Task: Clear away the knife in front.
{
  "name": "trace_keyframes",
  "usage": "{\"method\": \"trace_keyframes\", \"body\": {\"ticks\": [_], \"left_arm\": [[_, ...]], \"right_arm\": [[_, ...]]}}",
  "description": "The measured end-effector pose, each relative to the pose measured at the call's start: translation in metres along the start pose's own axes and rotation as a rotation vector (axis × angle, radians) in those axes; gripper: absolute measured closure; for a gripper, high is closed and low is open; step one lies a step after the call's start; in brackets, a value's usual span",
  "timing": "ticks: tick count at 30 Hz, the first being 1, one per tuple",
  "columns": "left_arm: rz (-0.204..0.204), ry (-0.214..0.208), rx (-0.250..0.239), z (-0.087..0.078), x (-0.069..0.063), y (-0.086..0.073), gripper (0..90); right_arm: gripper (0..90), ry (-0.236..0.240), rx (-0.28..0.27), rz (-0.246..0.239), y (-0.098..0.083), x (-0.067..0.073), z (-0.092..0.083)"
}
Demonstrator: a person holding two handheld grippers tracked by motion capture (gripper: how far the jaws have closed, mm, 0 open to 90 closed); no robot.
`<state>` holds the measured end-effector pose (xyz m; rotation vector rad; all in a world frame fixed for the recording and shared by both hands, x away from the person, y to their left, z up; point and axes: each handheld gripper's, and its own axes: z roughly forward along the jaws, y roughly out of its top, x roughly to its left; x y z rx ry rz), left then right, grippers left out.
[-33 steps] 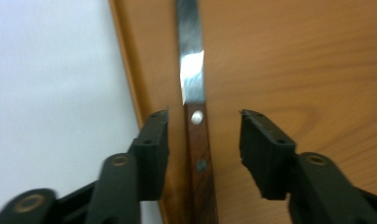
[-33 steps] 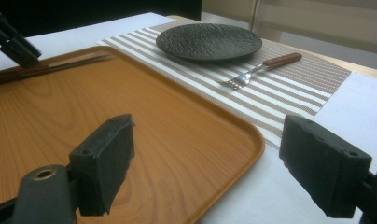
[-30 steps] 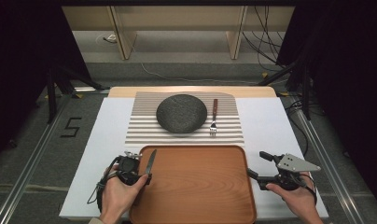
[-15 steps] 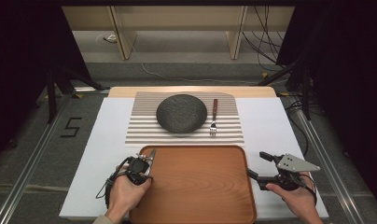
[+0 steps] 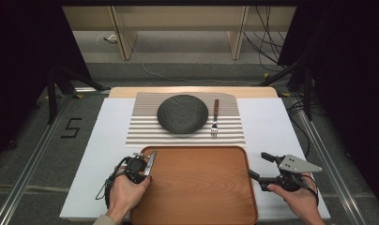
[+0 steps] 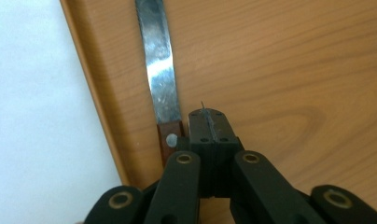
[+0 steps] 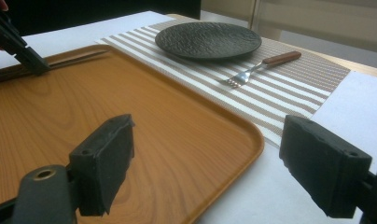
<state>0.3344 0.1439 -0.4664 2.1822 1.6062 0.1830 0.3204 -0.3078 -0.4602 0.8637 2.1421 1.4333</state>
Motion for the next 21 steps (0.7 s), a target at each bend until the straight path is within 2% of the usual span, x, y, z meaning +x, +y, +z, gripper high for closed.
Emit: {"method": "trace_keyframes", "body": {"ticks": [2,6,11,14,17,19,21], "left_arm": [[-0.011,0.010,0.001,-0.0009,0.0011,-0.0015,90.0],[-0.060,0.013,0.003,-0.0019,0.0040,-0.0027,90.0],[-0.077,0.017,0.001,-0.0028,0.0075,-0.0042,89.9],[-0.062,0.009,-0.007,-0.0025,0.0068,-0.0045,89.3],[-0.040,-0.005,-0.026,-0.0029,0.0050,-0.0047,84.7],[-0.022,-0.004,-0.047,-0.0039,0.0041,-0.0049,82.7],[0.001,-0.010,-0.092,-0.0059,0.0051,-0.0048,79.2]], "right_arm": [[18.7,-0.001,0.000,-0.001,-0.0002,-0.0002,0.0000],[18.7,0.001,0.000,-0.002,-0.0001,0.0000,0.0002],[18.7,0.002,0.000,-0.002,0.0000,0.0002,0.0001],[18.7,0.002,0.001,-0.002,-0.0001,0.0002,0.0002],[18.7,-0.001,-0.001,0.000,0.0001,0.0001,-0.0002],[18.7,-0.002,-0.004,-0.001,0.0002,0.0000,-0.0002],[18.7,-0.001,-0.003,0.000,0.0001,0.0001,-0.0003]]}}
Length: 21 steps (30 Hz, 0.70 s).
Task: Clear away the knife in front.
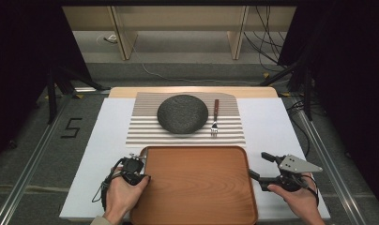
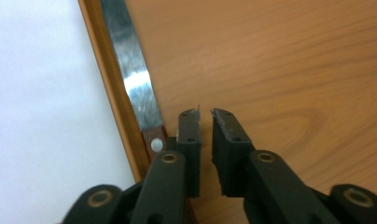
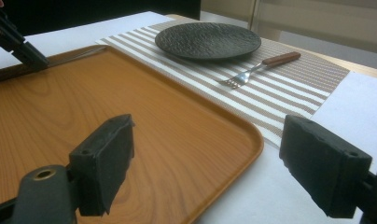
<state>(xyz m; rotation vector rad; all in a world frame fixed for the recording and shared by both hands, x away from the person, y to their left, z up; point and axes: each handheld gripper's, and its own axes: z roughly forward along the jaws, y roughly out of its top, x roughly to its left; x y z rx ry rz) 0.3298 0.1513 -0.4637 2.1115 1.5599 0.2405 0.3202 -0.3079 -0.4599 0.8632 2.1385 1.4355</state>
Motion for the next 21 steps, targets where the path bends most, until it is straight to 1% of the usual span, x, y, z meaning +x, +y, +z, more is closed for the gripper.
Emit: {"method": "trace_keyframes", "body": {"ticks": [2,3,4,6,8,9,11,12,13,14,15,18,19,20,21], "left_arm": [[0.027,-0.011,-0.063,-0.002,0.003,0.000,75.4],[0.033,-0.021,-0.096,-0.003,0.005,0.001,73.4],[0.037,-0.032,-0.135,-0.003,0.007,0.001,70.0],[0.060,-0.048,-0.212,-0.004,0.013,0.002,62.4],[0.079,-0.088,-0.290,-0.004,0.019,0.002,51.6],[0.091,-0.097,-0.315,-0.004,0.022,0.003,45.8],[0.110,-0.102,-0.375,-0.003,0.029,0.004,35.3],[0.120,-0.101,-0.388,-0.003,0.031,0.005,29.3],[0.152,-0.102,-0.414,-0.004,0.036,0.005,24.6],[0.177,-0.118,-0.436,-0.004,0.040,0.005,19.6],[0.179,-0.129,-0.451,-0.005,0.043,0.006,13.9],[0.152,-0.151,-0.504,-0.006,0.054,0.006,10.0],[0.137,-0.157,-0.518,-0.006,0.057,0.006,8.3],[0.130,-0.151,-0.525,-0.006,0.060,0.005,6.6],[0.131,-0.138,-0.535,-0.005,0.063,0.005,6.0]], "right_arm": [[18.6,-0.001,0.000,0.001,0.000,0.000,0.000],[18.7,-0.002,-0.002,0.001,0.000,0.000,0.000],[18.7,-0.001,-0.003,0.001,0.000,-0.001,-0.001],[18.6,-0.001,-0.002,0.002,0.000,-0.001,-0.001],[18.6,-0.002,-0.002,0.001,0.000,-0.001,0.000],[18.6,-0.002,-0.003,0.000,0.000,0.000,0.000],[18.6,-0.004,-0.004,0.001,0.000,0.000,0.000],[18.6,-0.004,-0.003,0.001,0.000,0.000,0.000],[18.5,-0.004,-0.003,0.001,0.000,0.000,0.000],[18.5,-0.003,-0.007,0.003,0.000,0.000,0.000],[18.5,-0.003,-0.005,0.003,0.000,0.000,0.000],[18.5,-0.004,-0.005,0.000,0.001,0.001,-0.001],[18.5,-0.005,-0.006,-0.001,0.001,0.001,-0.001],[18.5,-0.005,-0.006,0.000,0.001,0.001,-0.001],[18.4,-0.004,-0.005,0.001,0.000,0.001,-0.001]]}}
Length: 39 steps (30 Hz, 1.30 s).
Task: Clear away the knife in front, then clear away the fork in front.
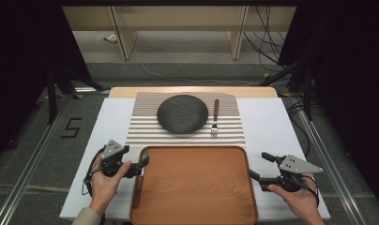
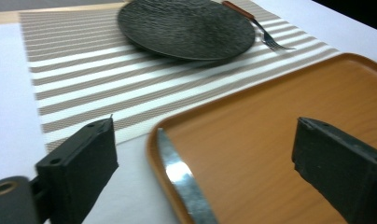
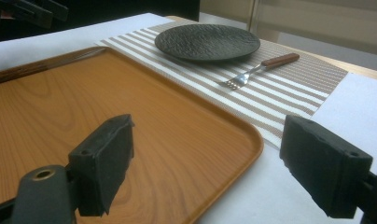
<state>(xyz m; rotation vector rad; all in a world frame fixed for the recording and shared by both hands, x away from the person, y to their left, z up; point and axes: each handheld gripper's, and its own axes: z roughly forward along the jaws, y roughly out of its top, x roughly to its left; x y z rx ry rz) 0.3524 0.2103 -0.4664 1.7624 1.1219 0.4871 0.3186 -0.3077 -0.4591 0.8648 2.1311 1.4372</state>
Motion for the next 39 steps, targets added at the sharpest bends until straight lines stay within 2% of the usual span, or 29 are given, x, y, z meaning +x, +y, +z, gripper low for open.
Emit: {"method": "trace_keyframes", "body": {"ticks": [4,8,15,39], "left_arm": [[0.014,0.030,-0.019,0.0001,0.0020,-0.0011,6.2],[0.016,0.033,-0.022,0.0002,0.0009,-0.0010,6.2],[-0.003,0.032,-0.039,-0.0004,0.0038,-0.0008,5.9],[0.008,0.047,-0.037,0.0005,0.0069,-0.0025,2.9]], "right_arm": [[18.4,-0.002,0.001,0.002,-0.0003,0.0002,-0.0012],[18.4,-0.002,0.001,0.000,-0.0006,0.0000,-0.0014],[18.3,-0.006,-0.005,-0.002,0.0005,-0.0006,-0.0007],[18.8,-0.015,0.001,-0.004,0.0009,-0.0009,0.0010]]}}
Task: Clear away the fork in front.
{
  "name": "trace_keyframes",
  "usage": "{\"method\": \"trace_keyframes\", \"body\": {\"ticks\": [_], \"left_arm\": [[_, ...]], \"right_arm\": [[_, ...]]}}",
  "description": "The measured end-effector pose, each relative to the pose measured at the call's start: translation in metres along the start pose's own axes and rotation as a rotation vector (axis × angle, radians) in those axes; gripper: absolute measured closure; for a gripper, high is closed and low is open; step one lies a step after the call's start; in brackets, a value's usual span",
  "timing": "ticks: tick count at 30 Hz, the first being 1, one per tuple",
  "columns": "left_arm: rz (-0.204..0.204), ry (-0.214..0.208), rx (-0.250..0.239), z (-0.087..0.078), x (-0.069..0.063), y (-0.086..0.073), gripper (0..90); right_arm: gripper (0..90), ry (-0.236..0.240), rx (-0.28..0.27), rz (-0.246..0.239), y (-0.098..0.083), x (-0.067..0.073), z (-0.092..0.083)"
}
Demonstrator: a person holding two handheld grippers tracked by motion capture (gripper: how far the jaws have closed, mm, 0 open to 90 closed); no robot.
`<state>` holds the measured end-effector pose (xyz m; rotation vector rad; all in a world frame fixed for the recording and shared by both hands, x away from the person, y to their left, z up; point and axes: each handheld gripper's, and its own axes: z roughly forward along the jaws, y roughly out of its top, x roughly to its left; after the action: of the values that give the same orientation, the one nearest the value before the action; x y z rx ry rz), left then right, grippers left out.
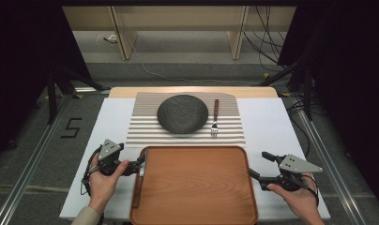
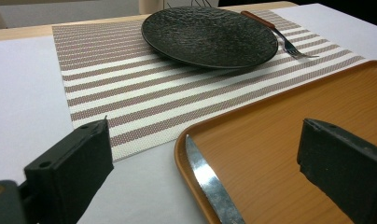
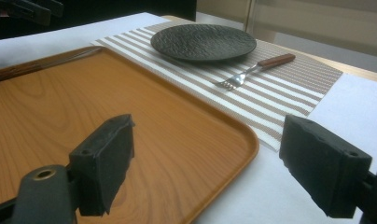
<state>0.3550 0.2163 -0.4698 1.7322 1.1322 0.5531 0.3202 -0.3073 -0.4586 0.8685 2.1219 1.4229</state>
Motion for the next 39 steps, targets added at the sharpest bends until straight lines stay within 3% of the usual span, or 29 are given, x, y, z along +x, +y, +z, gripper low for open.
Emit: {"method": "trace_keyframes", "body": {"ticks": [9,14,22,30,35,39], "left_arm": [[-0.001,0.009,0.004,0.000,0.001,0.000,2.9],[-0.004,0.011,0.009,0.002,0.002,0.000,2.9],[0.000,0.015,0.013,0.004,0.002,0.001,2.9],[0.010,0.024,0.011,0.004,0.006,0.001,2.9],[0.015,0.021,0.009,0.004,0.006,0.001,2.9],[0.013,0.023,0.011,0.003,0.006,0.001,3.0]], "right_arm": [[29.0,-0.005,-0.013,-0.004,0.009,-0.005,0.002],[34.2,-0.014,-0.027,-0.002,0.021,-0.015,0.008],[43.2,-0.010,-0.030,-0.017,0.048,-0.031,0.034],[50.3,-0.007,0.028,-0.033,0.064,-0.041,0.069],[65.1,-0.001,0.087,-0.027,0.071,-0.044,0.092],[83.0,-0.003,0.135,-0.034,0.077,-0.045,0.113]]}}
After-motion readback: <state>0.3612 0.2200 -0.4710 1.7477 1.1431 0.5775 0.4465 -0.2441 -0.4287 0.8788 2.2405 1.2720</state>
